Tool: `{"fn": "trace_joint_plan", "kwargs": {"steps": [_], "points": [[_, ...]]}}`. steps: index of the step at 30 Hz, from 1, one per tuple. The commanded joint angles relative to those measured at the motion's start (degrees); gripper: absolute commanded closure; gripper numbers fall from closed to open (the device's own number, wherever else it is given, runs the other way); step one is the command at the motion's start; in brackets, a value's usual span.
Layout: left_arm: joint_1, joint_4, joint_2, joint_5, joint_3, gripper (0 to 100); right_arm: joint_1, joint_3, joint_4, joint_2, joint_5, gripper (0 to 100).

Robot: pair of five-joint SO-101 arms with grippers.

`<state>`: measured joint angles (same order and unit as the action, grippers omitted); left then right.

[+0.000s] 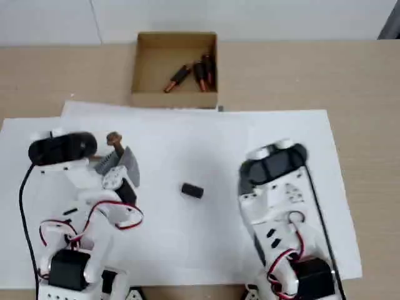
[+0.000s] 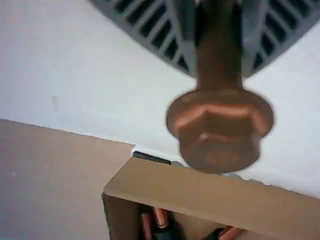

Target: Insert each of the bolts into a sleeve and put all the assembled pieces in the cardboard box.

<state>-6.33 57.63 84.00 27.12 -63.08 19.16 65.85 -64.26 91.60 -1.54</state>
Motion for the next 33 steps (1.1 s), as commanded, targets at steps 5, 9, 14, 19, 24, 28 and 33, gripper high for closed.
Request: {"fn": "trace_joint_plan", "kwargs": {"steps": [5,9,14,19,24,28,33], "points": [[-0.44,-9.58,13.45,-4.84,-8.22,100,8.57,6.33,5.32,6.29,-0.44,99.5],[-3.78,-10.11,21.01,-4.75,-14.73,100,12.70,10.11,6.46,11.38,-0.53,99.5],[-8.44,-11.16,19.78,0.88,-15.25,99,18.51,12.66,6.46,12.35,-0.53,99.5],[-11.25,-15.74,19.78,8.44,-15.52,99,23.52,14.42,6.55,12.35,-0.53,99.5],[-14.15,-18.11,19.78,14.95,-15.52,99,24.84,14.59,7.87,12.35,-0.53,99.5],[-18.90,-17.85,19.78,16.09,-16.66,99,24.84,14.51,11.30,12.35,-0.53,99.5],[-21.01,-17.85,19.78,15.91,-17.63,99,24.84,14.59,11.82,12.35,-0.62,99.5]]}}
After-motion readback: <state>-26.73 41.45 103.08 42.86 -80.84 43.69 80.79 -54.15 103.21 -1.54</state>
